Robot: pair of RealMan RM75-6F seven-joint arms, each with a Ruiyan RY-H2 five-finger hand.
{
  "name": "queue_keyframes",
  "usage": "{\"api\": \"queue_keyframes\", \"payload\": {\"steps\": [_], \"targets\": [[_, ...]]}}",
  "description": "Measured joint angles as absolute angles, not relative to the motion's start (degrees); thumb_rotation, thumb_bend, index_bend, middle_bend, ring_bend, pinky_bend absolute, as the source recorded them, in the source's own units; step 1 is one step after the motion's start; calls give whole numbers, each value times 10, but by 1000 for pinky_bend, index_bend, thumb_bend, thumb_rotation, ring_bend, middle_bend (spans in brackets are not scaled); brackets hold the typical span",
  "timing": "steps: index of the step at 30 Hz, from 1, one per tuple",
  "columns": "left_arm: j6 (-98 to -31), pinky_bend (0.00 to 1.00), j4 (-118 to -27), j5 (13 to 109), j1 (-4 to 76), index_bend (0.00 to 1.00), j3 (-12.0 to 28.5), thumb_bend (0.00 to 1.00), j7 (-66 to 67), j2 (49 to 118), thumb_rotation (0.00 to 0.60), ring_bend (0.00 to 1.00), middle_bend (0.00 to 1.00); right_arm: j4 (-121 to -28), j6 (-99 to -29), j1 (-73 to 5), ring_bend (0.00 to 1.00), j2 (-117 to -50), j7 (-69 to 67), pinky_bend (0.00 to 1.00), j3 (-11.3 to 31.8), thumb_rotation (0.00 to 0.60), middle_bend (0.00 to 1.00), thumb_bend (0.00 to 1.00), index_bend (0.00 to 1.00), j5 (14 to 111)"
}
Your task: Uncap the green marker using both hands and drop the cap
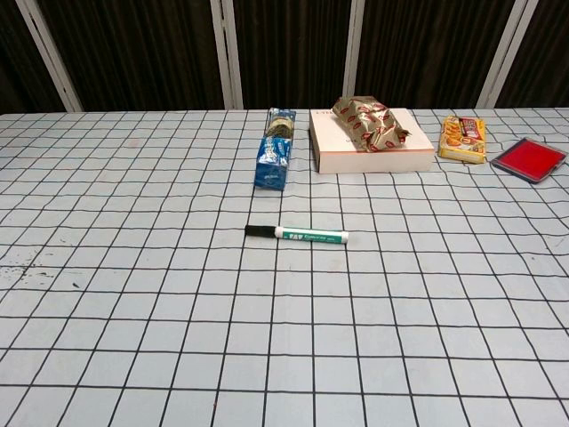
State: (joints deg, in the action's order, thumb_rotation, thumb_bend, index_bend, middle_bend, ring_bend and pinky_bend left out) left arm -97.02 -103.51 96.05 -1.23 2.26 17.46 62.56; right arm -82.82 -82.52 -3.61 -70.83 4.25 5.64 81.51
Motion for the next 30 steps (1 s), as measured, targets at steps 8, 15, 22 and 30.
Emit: {"api": "queue_keyframes", "payload": {"steps": [8,15,22,30], "targets": [[-962,0,-1010,951,-14,56,19,290,168,644,600,0,0,-833,-830,-37,126,-709,43,69,56,600,32,147,85,818],[-966,0,-1006,950,-14,56,22,290,162,643,600,0,0,-843,-836,-36,125,-705,40,47,60,600,32,147,85,813],[-974,0,-1024,967,-17,56,18,290,182,635,600,0,0,-856,-837,-38,126,-709,42,47,61,600,32,146,117,813],[-972,0,-1029,960,-19,56,19,290,188,632,600,0,0,-868,-833,-44,126,-711,37,47,60,600,32,146,226,819]]}}
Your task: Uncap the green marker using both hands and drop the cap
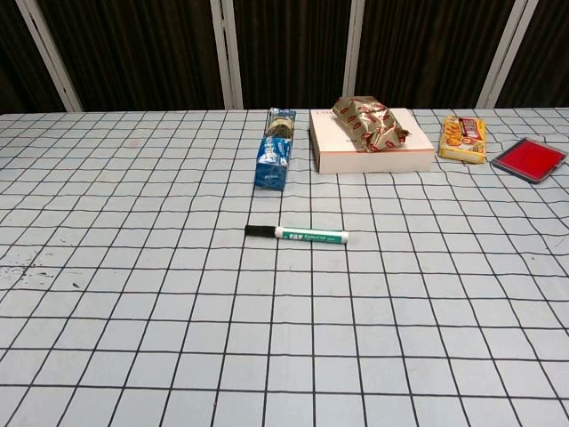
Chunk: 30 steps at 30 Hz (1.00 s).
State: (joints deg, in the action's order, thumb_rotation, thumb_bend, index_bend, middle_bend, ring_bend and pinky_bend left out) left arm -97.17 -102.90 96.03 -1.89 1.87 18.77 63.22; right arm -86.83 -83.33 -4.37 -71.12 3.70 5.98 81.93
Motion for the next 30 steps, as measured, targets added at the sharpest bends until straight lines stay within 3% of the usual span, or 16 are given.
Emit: {"api": "queue_keyframes", "payload": {"steps": [8,17,30], "targets": [[-969,0,-1040,961,-17,56,21,290,199,626,600,0,0,-905,-816,-64,126,-715,57,47,65,600,32,147,288,823],[-962,0,-1051,948,-14,56,27,290,208,618,600,0,0,-989,-747,-125,126,-741,165,47,92,600,32,147,329,777],[-923,0,-1018,918,7,56,36,290,212,644,600,0,0,-1042,-667,-264,125,-895,358,47,153,600,32,147,333,581]]}}
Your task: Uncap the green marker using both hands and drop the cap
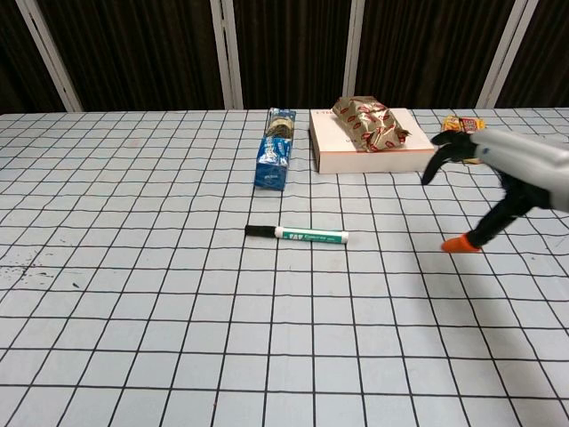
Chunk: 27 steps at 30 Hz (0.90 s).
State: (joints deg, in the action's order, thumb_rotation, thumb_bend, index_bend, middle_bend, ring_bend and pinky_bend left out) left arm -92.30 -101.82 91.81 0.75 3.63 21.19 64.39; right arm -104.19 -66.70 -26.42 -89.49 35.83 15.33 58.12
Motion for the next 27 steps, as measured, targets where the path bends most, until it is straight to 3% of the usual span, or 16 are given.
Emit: {"api": "queue_keyframes", "payload": {"steps": [15,22,27], "targets": [[-917,0,-983,891,13,56,45,289,198,648,600,0,0,-899,-664,-433,126,-1081,485,47,220,600,32,151,339,426],[-912,0,-967,877,16,61,48,290,191,648,600,0,0,-845,-660,-470,126,-1105,496,47,247,600,34,255,407,387],[-914,0,-965,875,16,61,49,290,193,649,600,0,0,-813,-649,-487,126,-1114,492,47,250,600,35,269,425,369]]}}
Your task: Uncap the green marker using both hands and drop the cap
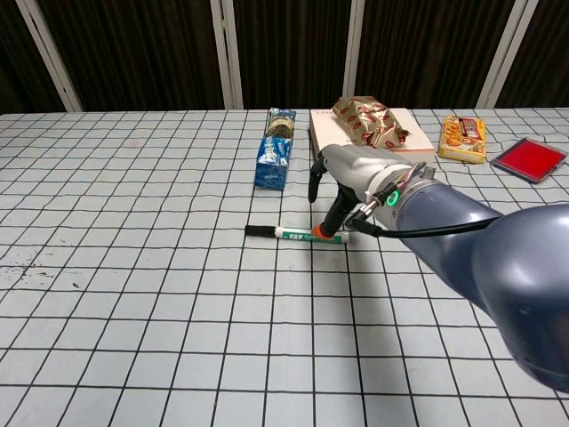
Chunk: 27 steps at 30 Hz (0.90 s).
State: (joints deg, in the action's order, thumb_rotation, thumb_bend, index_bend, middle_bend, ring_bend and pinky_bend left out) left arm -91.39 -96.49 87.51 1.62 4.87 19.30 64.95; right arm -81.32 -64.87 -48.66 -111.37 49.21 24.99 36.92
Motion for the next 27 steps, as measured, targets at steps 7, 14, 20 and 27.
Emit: {"api": "queue_keyframes", "payload": {"steps": [7,14,20,27], "targets": [[-914,0,-968,875,19,61,48,290,205,652,600,0,0,-777,-633,-500,126,-1126,476,47,241,600,35,269,429,360],[-913,0,-972,869,20,61,49,290,213,652,600,0,0,-744,-620,-512,126,-1140,455,47,235,600,42,279,447,361],[-912,0,-969,864,21,62,49,290,217,653,600,0,0,-722,-615,-525,126,-1150,446,47,238,600,49,311,468,362],[-910,0,-964,857,22,66,50,289,218,654,600,0,0,-700,-607,-537,128,-1158,443,47,241,600,51,321,475,355]]}}
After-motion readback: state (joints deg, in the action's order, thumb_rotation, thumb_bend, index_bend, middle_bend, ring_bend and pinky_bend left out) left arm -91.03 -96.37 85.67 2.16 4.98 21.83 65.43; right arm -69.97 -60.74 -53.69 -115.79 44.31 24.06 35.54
